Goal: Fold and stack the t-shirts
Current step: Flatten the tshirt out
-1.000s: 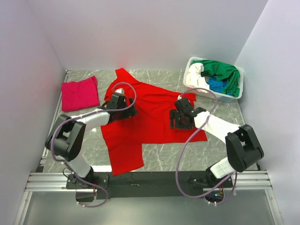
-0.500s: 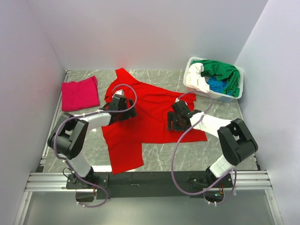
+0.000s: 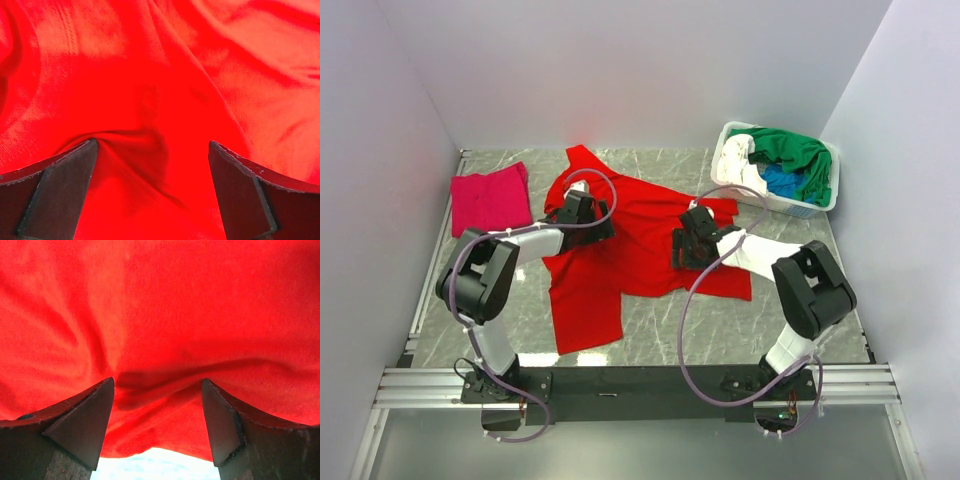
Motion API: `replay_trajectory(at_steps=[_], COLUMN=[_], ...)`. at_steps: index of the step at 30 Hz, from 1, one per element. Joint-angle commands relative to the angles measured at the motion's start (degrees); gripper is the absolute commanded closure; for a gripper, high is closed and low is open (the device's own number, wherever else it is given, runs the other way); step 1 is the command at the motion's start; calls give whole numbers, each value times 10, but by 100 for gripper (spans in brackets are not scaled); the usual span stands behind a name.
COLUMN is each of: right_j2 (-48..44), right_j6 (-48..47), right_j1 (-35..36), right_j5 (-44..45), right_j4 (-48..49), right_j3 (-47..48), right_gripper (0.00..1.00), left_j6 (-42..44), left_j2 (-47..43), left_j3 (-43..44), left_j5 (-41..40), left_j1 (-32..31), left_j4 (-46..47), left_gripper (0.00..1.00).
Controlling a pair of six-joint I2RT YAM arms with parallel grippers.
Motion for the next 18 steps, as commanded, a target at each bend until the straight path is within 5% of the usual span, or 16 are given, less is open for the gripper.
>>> replay_trajectory(at_steps=[1,5,10,18], right_j2=[40,37,-26,-147], right_j6=[3,-2,-4,-6], right_j1=[1,1,2,1], right_j5=[9,16,25,-1], right_j4=[-16,-30,-43,-36], right_j3=[17,38,28,-19], right_gripper=[23,23,23,22], left_j6=[16,39,21,-174], left_j2=[25,-3,-157,-382], left_j3=[21,47,-16,-189], left_j5=[-6,-13,-107,-242], left_j1=[20,22,-16,-110], left_j4=[-34,-39,-46,-207], left_gripper=[1,1,1,1])
